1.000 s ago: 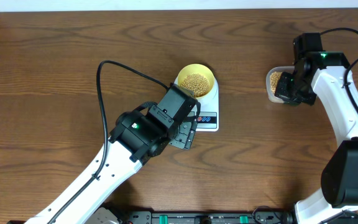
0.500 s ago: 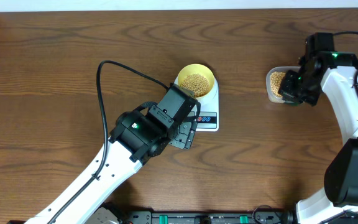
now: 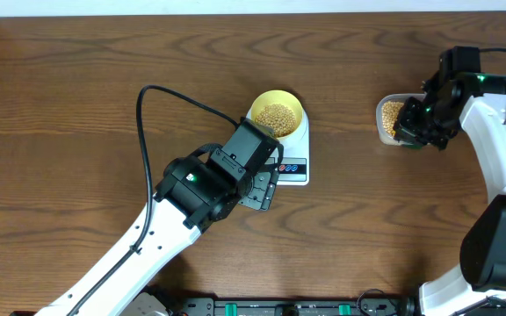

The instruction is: Scoop item into bowl and weigh 50g on scale

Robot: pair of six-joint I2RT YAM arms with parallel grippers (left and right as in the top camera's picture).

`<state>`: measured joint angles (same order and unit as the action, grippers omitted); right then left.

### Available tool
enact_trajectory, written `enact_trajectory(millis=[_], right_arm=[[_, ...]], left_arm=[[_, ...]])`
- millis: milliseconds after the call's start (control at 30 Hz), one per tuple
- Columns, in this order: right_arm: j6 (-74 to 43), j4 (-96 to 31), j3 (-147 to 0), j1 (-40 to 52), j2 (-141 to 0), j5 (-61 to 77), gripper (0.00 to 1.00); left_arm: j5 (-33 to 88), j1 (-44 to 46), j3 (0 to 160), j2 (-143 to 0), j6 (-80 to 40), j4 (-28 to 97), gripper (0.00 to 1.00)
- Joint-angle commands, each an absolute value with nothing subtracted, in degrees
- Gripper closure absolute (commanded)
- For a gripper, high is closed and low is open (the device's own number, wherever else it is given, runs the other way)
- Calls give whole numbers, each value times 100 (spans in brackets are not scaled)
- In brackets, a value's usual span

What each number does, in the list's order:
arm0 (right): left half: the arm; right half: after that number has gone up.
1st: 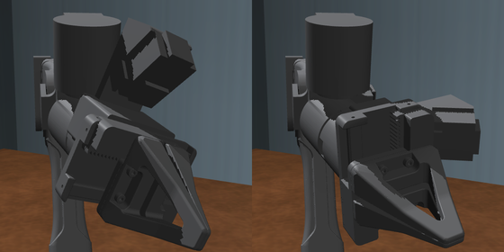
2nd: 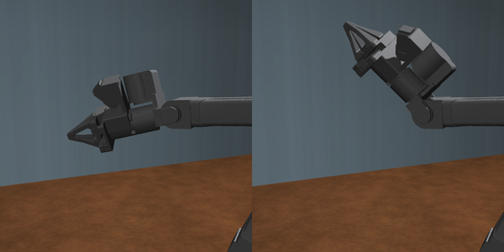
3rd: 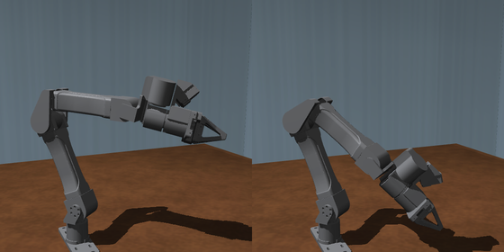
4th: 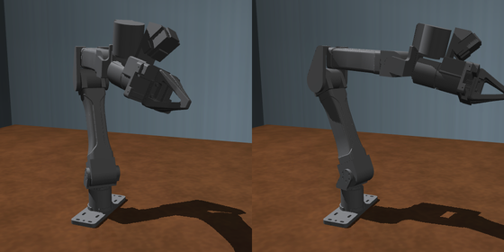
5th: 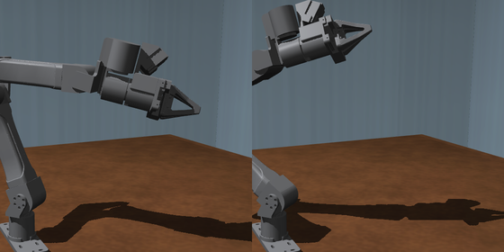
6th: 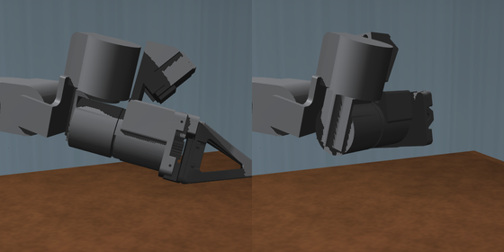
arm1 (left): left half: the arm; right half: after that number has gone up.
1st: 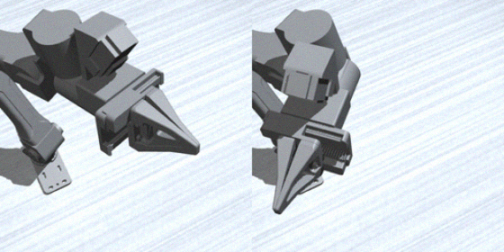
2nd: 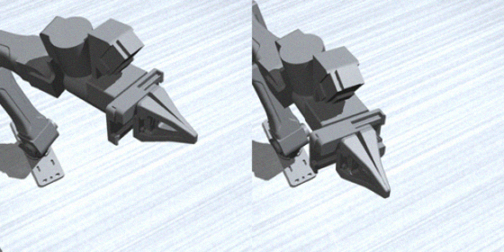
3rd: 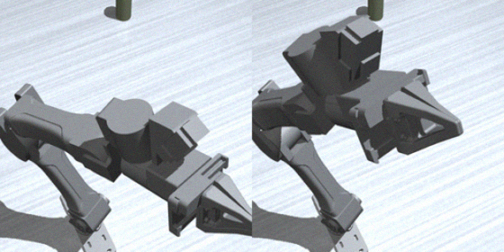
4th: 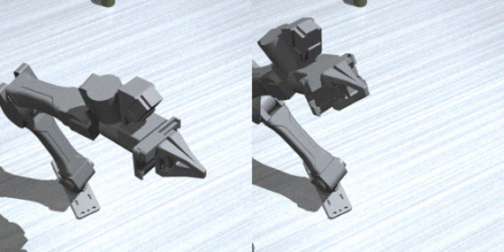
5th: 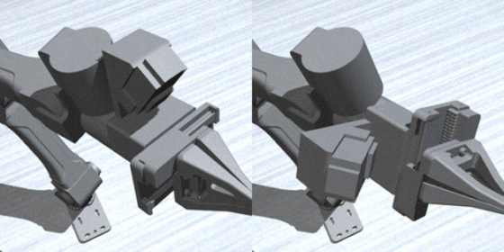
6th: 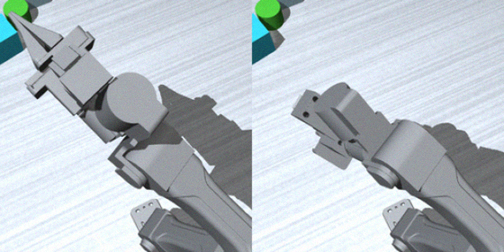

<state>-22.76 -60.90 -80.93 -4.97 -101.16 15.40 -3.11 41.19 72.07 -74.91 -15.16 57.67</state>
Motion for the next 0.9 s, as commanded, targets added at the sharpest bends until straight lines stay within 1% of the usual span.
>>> enact_trajectory(millis=[0,500,867], right_arm=[[-2150,-6132,-8077,-589,-10044,1758,99],[-1822,-6241,-8077,-1041,-10044,2165,99],[-1367,-6512,-8077,-1341,-10044,2825,99]], left_arm=[[-305,4106,7319,-7513,-1470,5778,22],[-305,4106,7319,-7513,-1470,5778,22],[-305,4106,7319,-7513,-1470,5778,22]])
